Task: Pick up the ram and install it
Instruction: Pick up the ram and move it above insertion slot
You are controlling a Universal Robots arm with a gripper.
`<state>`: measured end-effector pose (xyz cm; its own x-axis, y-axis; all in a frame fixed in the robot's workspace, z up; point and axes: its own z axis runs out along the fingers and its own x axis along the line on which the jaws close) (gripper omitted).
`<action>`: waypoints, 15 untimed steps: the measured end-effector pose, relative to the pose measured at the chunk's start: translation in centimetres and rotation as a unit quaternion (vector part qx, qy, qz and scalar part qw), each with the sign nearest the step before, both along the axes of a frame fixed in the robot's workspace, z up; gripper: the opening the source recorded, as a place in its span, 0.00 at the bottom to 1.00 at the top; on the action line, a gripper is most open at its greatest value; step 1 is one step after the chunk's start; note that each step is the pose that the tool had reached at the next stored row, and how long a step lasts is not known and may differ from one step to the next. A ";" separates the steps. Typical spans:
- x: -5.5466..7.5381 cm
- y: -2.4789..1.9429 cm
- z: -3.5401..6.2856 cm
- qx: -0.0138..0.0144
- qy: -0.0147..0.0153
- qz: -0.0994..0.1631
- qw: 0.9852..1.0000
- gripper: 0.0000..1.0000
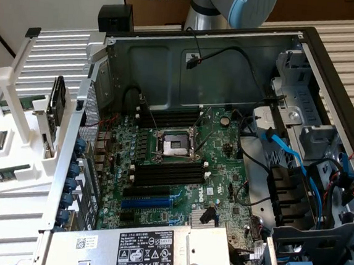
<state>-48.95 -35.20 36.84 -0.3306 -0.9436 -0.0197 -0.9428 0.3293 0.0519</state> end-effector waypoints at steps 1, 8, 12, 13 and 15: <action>0.0 0.00 0.00 0.000 0.000 0.009 1.000 0.10; 0.0 0.00 -0.01 -0.003 0.000 0.091 0.996 0.10; 0.0 0.00 -0.02 -0.006 0.000 0.155 0.988 0.10; 0.0 0.00 -0.02 -0.008 0.000 0.191 0.982 0.10; 0.0 0.01 -0.03 -0.010 0.000 0.208 0.978 0.10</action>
<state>-48.96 -35.20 36.80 0.0827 -0.9966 -0.0006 -0.9953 -0.0826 0.0501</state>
